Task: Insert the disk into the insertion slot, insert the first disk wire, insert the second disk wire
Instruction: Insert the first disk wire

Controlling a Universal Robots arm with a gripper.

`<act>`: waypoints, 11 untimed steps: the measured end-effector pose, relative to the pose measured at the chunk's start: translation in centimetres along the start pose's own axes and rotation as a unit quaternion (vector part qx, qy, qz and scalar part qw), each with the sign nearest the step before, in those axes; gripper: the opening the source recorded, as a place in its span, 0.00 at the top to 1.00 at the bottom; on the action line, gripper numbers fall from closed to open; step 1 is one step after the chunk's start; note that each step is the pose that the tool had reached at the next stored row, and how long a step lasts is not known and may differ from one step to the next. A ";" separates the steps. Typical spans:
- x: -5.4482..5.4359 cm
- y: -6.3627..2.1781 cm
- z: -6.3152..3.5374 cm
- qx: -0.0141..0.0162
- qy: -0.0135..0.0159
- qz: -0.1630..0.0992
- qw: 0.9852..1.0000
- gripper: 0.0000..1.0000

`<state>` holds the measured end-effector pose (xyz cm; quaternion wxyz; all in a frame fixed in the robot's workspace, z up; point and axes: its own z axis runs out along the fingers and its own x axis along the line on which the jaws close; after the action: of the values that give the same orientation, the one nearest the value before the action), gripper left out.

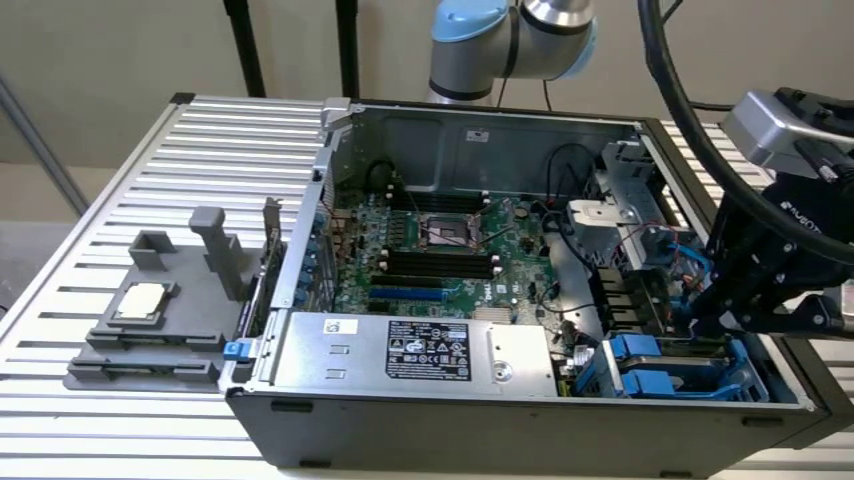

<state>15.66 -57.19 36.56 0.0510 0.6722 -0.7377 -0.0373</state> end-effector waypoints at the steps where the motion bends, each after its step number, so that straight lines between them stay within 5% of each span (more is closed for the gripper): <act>1: 0.0 0.15 -0.26 0.000 0.000 0.000 1.000 0.76; 5: 0.1 0.80 -1.49 0.000 0.000 0.000 1.000 0.76; 6: 0.2 1.44 -1.42 0.000 0.000 0.000 1.000 0.76; 7: 0.4 3.17 -1.19 0.000 -0.002 -0.001 1.000 0.76; 11: 0.4 3.17 -1.19 0.000 -0.002 -0.002 1.000 0.76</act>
<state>12.65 -57.23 38.14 0.0498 0.6734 -0.7366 -0.0387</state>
